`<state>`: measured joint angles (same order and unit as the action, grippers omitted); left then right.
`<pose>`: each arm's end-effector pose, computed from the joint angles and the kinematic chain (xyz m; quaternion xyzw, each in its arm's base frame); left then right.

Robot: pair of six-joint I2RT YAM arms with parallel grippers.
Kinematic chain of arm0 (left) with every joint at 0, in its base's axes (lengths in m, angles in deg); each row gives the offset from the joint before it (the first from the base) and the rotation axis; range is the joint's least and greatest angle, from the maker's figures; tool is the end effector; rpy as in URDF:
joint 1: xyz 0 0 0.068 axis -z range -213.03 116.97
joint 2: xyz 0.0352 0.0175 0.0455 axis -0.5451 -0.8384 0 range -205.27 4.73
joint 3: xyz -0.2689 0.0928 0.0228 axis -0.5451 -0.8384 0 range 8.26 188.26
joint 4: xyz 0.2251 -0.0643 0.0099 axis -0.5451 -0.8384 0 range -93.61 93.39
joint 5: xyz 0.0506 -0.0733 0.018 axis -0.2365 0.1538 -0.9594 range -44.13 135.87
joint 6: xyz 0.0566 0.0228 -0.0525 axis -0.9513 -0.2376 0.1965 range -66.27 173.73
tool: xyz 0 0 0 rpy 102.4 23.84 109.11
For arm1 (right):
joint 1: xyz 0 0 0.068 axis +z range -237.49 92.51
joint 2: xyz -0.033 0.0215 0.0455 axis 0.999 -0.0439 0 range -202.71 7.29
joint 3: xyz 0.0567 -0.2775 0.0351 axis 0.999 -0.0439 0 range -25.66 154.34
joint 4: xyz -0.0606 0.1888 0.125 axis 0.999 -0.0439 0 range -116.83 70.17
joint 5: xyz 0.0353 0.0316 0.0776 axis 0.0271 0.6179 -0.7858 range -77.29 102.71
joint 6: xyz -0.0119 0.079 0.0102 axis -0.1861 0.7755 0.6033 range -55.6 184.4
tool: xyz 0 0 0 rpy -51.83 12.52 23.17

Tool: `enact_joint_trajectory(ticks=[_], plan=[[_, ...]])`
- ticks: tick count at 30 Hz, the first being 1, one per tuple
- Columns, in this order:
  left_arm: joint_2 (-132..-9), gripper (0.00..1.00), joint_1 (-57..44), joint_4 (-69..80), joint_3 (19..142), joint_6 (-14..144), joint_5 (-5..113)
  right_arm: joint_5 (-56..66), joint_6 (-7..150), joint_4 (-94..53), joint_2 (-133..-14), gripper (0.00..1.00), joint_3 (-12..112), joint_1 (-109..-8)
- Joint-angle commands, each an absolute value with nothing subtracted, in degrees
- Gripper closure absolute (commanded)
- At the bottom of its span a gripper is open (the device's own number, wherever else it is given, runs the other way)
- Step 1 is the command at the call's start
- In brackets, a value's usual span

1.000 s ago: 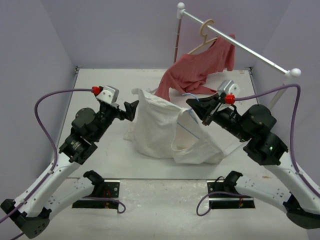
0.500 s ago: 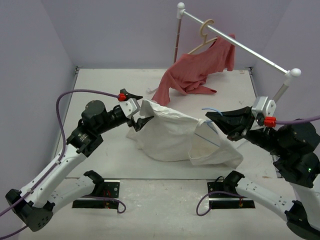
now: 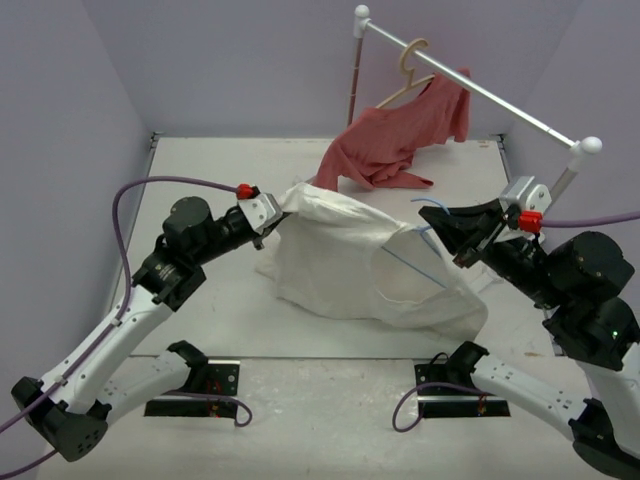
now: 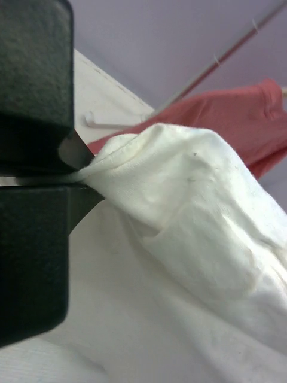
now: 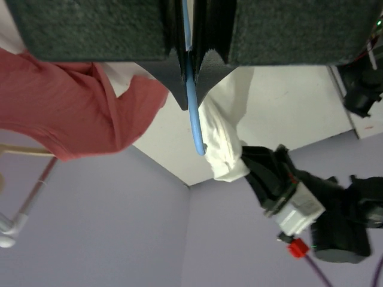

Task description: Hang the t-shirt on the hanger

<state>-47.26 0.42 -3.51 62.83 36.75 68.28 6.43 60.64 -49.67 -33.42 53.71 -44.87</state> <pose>0.1524 -0.1324 0.3909 0.4260 0.5945 -0.2365 0.6396 0.0556 0.0616 0.4978 -0.2940 0.5808 0.2858 0.7033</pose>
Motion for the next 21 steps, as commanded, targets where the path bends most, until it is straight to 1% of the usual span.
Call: enact_joint_trajectory(ticks=[1, 3, 7, 11, 13, 15, 16, 17, 18, 19, 20, 21], plan=[[-44.1, 1.0, -0.4, 2.3, 60.6, 43.2, 42.1, 16.3, 62.2, -44.4, -33.8, 1.0, 54.9, -45.3], [-44.5, 1.0, -0.9, 2.3, 60.6, 44.8, 38.0, 15.2, 62.5, -44.4, -34.2, 1.0, 55.2, -45.2], [-45.7, 1.0, -1.3, 2.3, 61.2, 47.7, 35.8, 14.9, 63.7, -43.1, -34.9, 1.0, 54.9, -45.2], [-49.3, 1.0, -3.4, -0.1, 62.8, 52.7, 29.3, 14.5, 64.0, -41.6, -34.3, 1.0, 54.8, -45.4], [-50.6, 1.0, -4.5, -1.0, 63.5, 53.8, 32.2, 14.5, 64.0, -41.1, -34.2, 1.0, 55.1, -45.3], [-50.9, 1.0, -4.7, -0.7, 63.5, 55.9, 32.0, 13.9, 64.0, -41.2, -34.7, 1.0, 55.6, -45.3], [-51.0, 0.87, -4.8, -0.5, 63.5, 56.2, 32.4, 13.5, 64.0, -41.5, -35.3, 1.0, 56.0, -45.3], [-50.9, 0.69, -4.8, -0.3, 63.6, 56.3, 33.3, 13.2, 64.0, -41.9, -35.9, 1.0, 56.4, -45.4], [-50.7, 0.64, -4.8, -0.3, 63.8, 55.8, 35.3, 11.6, 64.0, -42.0, -36.0, 1.0, 56.5, -45.4], [-49.8, 0.45, -4.8, 0.0, 64.0, 55.2, 38.6, 10.9, 63.8, -42.7, -36.9, 1.0, 57.0, -45.4], [-48.7, 0.21, -4.8, 0.3, 64.1, 54.5, 42.2, 10.7, 63.6, -43.8, -38.1, 1.0, 57.8, -45.3], [-47.5, 0.01, -4.8, 0.8, 64.2, 54.0, 45.5, 10.5, 63.4, -44.7, -39.2, 1.0, 58.5, -45.3]])
